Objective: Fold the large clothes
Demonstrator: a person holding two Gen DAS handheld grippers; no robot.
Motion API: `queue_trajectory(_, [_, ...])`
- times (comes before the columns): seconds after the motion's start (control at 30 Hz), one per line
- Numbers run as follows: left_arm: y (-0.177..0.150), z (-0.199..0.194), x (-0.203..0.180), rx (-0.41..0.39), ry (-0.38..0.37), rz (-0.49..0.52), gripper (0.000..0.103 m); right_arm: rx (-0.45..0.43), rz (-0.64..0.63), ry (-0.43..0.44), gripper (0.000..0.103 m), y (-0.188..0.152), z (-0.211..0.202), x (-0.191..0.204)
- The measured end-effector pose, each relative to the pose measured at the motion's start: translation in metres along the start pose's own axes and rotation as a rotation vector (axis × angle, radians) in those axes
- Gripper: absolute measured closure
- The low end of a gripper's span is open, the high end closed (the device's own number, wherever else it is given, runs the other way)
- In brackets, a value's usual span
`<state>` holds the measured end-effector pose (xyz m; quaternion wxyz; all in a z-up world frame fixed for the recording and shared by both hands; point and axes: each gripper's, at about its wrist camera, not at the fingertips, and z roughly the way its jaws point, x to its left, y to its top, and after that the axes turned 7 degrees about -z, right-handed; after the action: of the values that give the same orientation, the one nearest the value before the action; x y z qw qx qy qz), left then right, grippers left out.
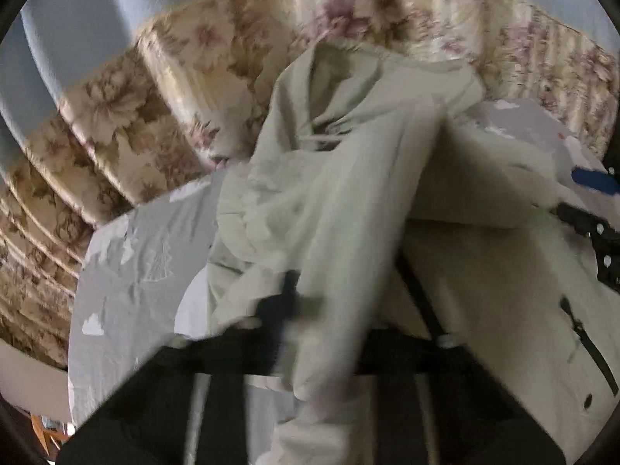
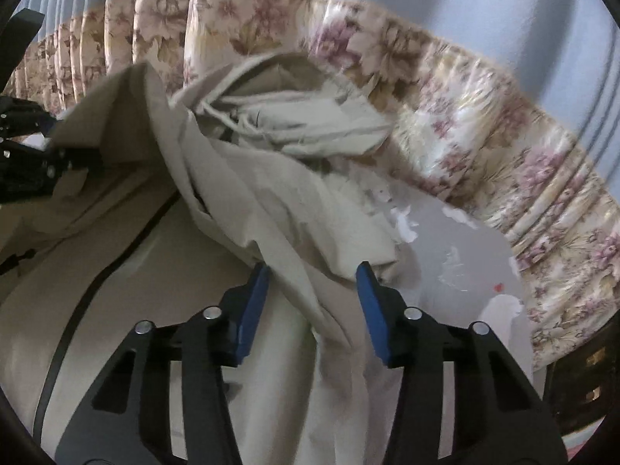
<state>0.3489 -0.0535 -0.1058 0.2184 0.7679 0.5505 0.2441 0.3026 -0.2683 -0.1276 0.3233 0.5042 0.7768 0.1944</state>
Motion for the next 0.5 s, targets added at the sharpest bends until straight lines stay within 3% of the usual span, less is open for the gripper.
queue_trajectory(0.1, [0.003, 0.0, 0.018, -0.027, 0.025, -0.042, 0.095, 0.016, 0.017, 0.029, 0.069, 0.003, 0.015, 0.0])
queue_trajectory(0.13, [0.001, -0.002, 0.025, -0.034, 0.044, -0.051, 0.095, 0.019, 0.037, 0.014, 0.091, 0.005, 0.018, -0.004])
queue_trajectory(0.17, [0.001, -0.002, 0.033, -0.04, 0.071, -0.058, 0.095, 0.023, 0.056, 0.001, 0.097, 0.005, 0.017, -0.01])
queue_trajectory(0.23, [-0.003, -0.001, 0.057, -0.027, 0.101, -0.098, 0.096, -0.001, 0.133, -0.074, 0.099, 0.002, 0.008, -0.033])
queue_trajectory(0.3, [-0.013, 0.002, 0.088, 0.004, 0.133, -0.163, 0.096, -0.028, 0.249, -0.202, 0.1, -0.014, -0.013, -0.066])
queue_trajectory(0.4, [-0.04, 0.01, 0.142, 0.04, 0.234, -0.254, 0.095, 0.012, 0.387, -0.23, 0.099, -0.056, -0.028, -0.108])
queue_trajectory(0.43, [-0.055, 0.016, 0.166, 0.09, 0.191, -0.316, 0.089, 0.038, 0.424, -0.227, 0.096, -0.072, -0.027, -0.117])
queue_trajectory(0.47, [-0.065, 0.021, 0.183, 0.133, 0.127, -0.372, 0.083, 0.067, 0.464, -0.222, 0.083, -0.088, -0.025, -0.124])
queue_trajectory(0.5, [-0.078, 0.028, 0.205, 0.182, 0.055, -0.452, 0.069, 0.096, 0.52, -0.199, 0.076, -0.105, -0.022, -0.131])
